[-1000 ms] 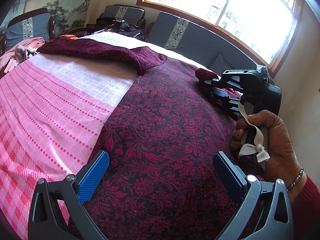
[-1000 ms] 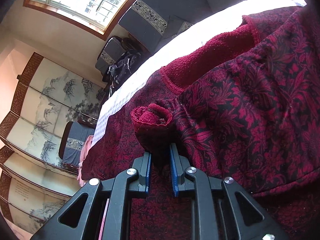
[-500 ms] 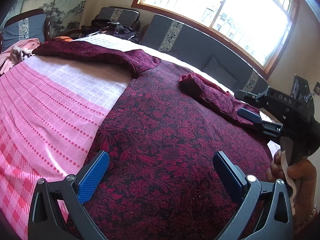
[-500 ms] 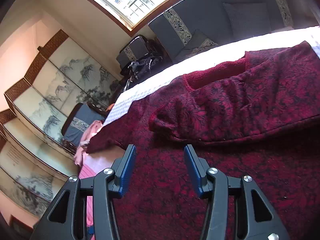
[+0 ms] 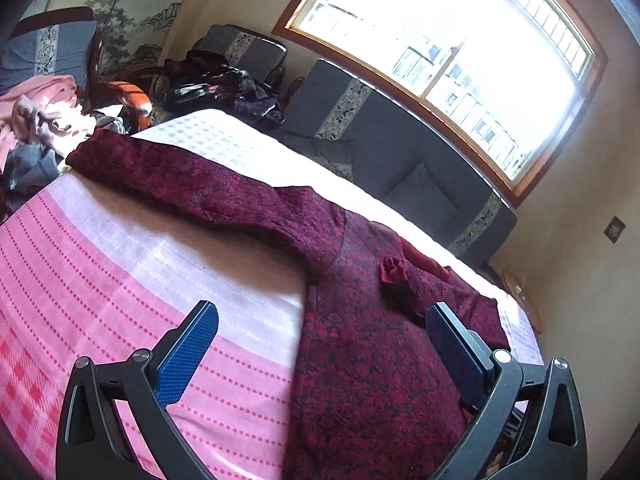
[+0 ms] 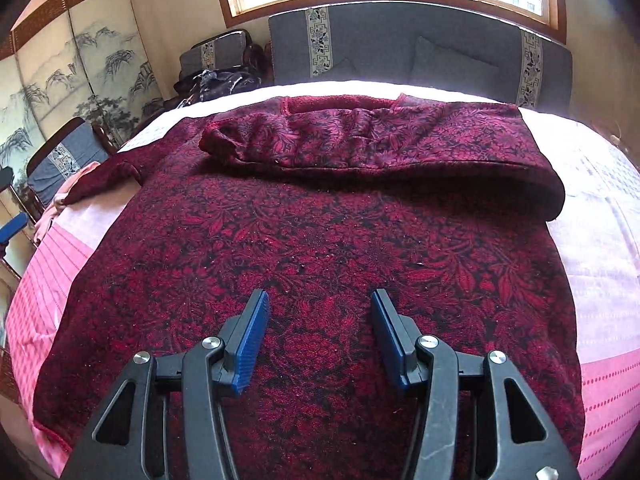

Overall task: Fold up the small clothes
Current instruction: 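Grasp the other sleeve with the left gripper and lift it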

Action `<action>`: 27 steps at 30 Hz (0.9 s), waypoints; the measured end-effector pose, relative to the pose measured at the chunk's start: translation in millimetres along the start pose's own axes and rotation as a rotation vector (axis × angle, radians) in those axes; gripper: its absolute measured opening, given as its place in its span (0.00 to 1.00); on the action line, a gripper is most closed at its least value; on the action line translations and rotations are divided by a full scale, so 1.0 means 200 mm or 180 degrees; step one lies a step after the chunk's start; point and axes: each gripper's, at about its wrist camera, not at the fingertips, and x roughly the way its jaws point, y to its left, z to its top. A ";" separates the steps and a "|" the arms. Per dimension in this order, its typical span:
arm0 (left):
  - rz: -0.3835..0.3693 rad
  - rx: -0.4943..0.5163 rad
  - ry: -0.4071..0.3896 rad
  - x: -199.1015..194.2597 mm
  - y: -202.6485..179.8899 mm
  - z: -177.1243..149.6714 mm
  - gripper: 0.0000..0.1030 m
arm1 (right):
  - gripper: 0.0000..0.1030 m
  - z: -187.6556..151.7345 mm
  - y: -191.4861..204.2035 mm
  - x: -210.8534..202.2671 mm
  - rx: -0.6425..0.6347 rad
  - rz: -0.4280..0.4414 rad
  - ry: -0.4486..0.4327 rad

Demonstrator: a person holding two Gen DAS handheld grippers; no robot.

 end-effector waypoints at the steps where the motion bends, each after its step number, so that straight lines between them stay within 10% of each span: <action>1: 0.0047 -0.0080 0.0005 0.03 0.09 0.07 1.00 | 0.52 -0.01 0.02 0.00 -0.0041 -0.0008 -0.0022; 10: 0.0241 -0.1199 0.0497 0.33 0.84 0.40 0.91 | 0.59 0.00 0.05 0.02 -0.0129 -0.0043 0.0057; 22: 0.0013 -0.1839 0.0395 0.57 1.10 0.55 0.71 | 0.64 0.00 0.04 -0.01 -0.0073 -0.0012 -0.0028; 25: 0.0129 -0.1907 0.0435 0.63 1.15 0.55 0.18 | 0.65 0.00 0.04 -0.01 -0.0064 -0.0008 -0.0040; 27: 0.0138 -0.1952 0.0388 0.65 1.17 0.53 0.07 | 0.65 0.00 0.04 -0.01 -0.0065 -0.0007 -0.0042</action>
